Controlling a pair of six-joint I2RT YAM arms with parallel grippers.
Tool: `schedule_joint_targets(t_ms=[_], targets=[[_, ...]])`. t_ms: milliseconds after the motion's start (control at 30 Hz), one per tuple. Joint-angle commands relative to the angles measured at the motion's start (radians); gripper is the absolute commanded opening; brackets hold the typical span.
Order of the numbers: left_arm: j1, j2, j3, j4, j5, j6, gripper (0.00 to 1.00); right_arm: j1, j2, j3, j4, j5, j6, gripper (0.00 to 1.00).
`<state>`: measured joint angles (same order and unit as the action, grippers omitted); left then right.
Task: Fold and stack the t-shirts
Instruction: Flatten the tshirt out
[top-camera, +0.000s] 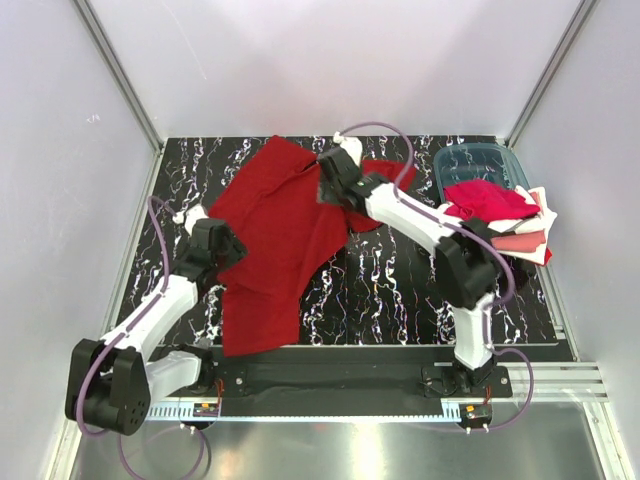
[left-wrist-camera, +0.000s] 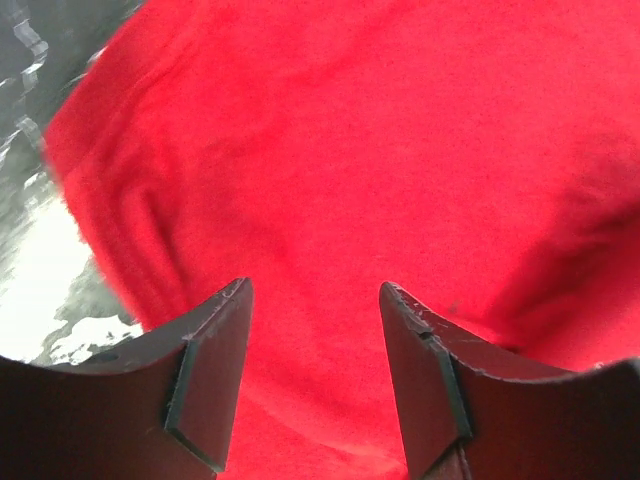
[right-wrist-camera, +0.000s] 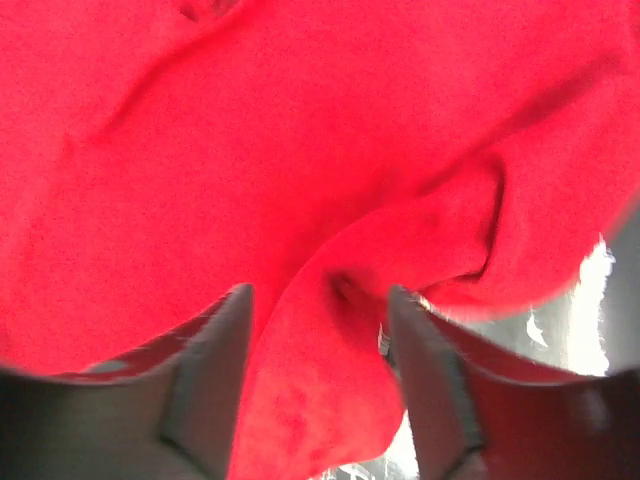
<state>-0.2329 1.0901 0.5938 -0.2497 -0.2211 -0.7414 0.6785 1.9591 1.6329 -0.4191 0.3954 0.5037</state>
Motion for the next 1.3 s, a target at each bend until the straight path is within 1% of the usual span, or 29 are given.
schedule_joint_targets(t_ms=[0, 33, 67, 100, 133, 167, 200, 233, 267, 300, 333, 367, 433, 500, 533, 600, 800, 900, 1033, 1100, 1133, 1167, 1200, 1267], targets=[[-0.006, -0.035, -0.011, 0.137, 0.119, 0.079, 0.59, 0.000, 0.150, 0.192, -0.176, -0.026, -0.073, 0.70], [-0.012, -0.038, -0.021, 0.173, 0.143, 0.092, 0.60, -0.002, 0.149, 0.211, -0.196, -0.009, -0.079, 0.71], [-0.019, -0.044, -0.028, 0.194, 0.164, 0.102, 0.61, 0.000, 0.130, 0.187, -0.179, -0.003, -0.085, 0.73], [-0.025, -0.047, -0.031, 0.211, 0.196, 0.111, 0.62, -0.002, 0.066, 0.142, -0.149, 0.006, -0.094, 0.73], [-0.051, -0.050, -0.032, 0.233, 0.200, 0.125, 0.62, -0.002, 0.026, 0.030, -0.071, 0.020, -0.109, 0.75], [-0.069, -0.055, -0.029, 0.240, 0.200, 0.134, 0.62, -0.005, -0.017, -0.029, -0.037, 0.023, -0.106, 0.75], [-0.088, -0.055, -0.023, 0.245, 0.190, 0.143, 0.62, -0.010, -0.093, -0.082, -0.012, 0.019, -0.097, 0.74], [-0.129, -0.050, -0.016, 0.245, 0.181, 0.160, 0.63, -0.016, -0.129, -0.167, 0.023, -0.009, -0.065, 0.72], [-0.150, -0.039, -0.008, 0.244, 0.172, 0.168, 0.63, -0.017, -0.161, -0.206, 0.040, -0.030, -0.053, 0.68], [-0.186, -0.033, 0.012, 0.242, 0.158, 0.184, 0.63, -0.017, -0.208, -0.272, 0.071, -0.052, -0.041, 0.67], [-0.198, -0.023, 0.020, 0.242, 0.158, 0.189, 0.63, -0.017, -0.225, -0.297, 0.080, -0.050, -0.033, 0.65], [-0.212, -0.003, 0.029, 0.244, 0.160, 0.195, 0.63, -0.019, -0.235, -0.318, 0.085, -0.041, -0.030, 0.61], [-0.244, 0.022, 0.053, 0.244, 0.161, 0.211, 0.63, -0.028, -0.230, -0.344, 0.088, -0.017, -0.021, 0.59], [-0.261, 0.054, 0.069, 0.245, 0.167, 0.220, 0.63, -0.054, -0.192, -0.344, 0.097, -0.038, -0.002, 0.55], [-0.275, 0.065, 0.083, 0.239, 0.167, 0.227, 0.63, -0.062, -0.175, -0.337, 0.106, -0.081, 0.013, 0.55], [-0.284, 0.085, 0.092, 0.236, 0.167, 0.235, 0.63, -0.077, -0.120, -0.303, 0.109, -0.101, 0.022, 0.54], [-0.301, 0.123, 0.119, 0.218, 0.146, 0.235, 0.63, -0.106, 0.035, -0.136, 0.031, -0.099, 0.001, 0.54], [-0.309, 0.145, 0.143, 0.191, 0.143, 0.232, 0.63, -0.120, 0.098, -0.081, 0.014, -0.110, -0.004, 0.56], [-0.310, 0.142, 0.147, 0.172, 0.135, 0.232, 0.63, -0.123, 0.167, -0.045, 0.000, -0.124, 0.007, 0.56], [-0.310, 0.131, 0.147, 0.164, 0.125, 0.232, 0.63, -0.123, 0.194, -0.042, -0.001, -0.124, 0.010, 0.55], [-0.310, 0.128, 0.146, 0.159, 0.120, 0.232, 0.63, -0.123, 0.204, -0.044, -0.006, -0.125, 0.016, 0.52], [-0.310, 0.122, 0.146, 0.158, 0.117, 0.232, 0.63, -0.123, 0.208, -0.045, -0.007, -0.124, 0.016, 0.46], [-0.310, 0.120, 0.144, 0.155, 0.111, 0.232, 0.63, -0.123, 0.216, -0.045, -0.010, -0.122, 0.019, 0.34], [-0.309, 0.119, 0.146, 0.148, 0.108, 0.232, 0.63, -0.125, 0.208, -0.050, -0.035, -0.121, 0.027, 0.21]])
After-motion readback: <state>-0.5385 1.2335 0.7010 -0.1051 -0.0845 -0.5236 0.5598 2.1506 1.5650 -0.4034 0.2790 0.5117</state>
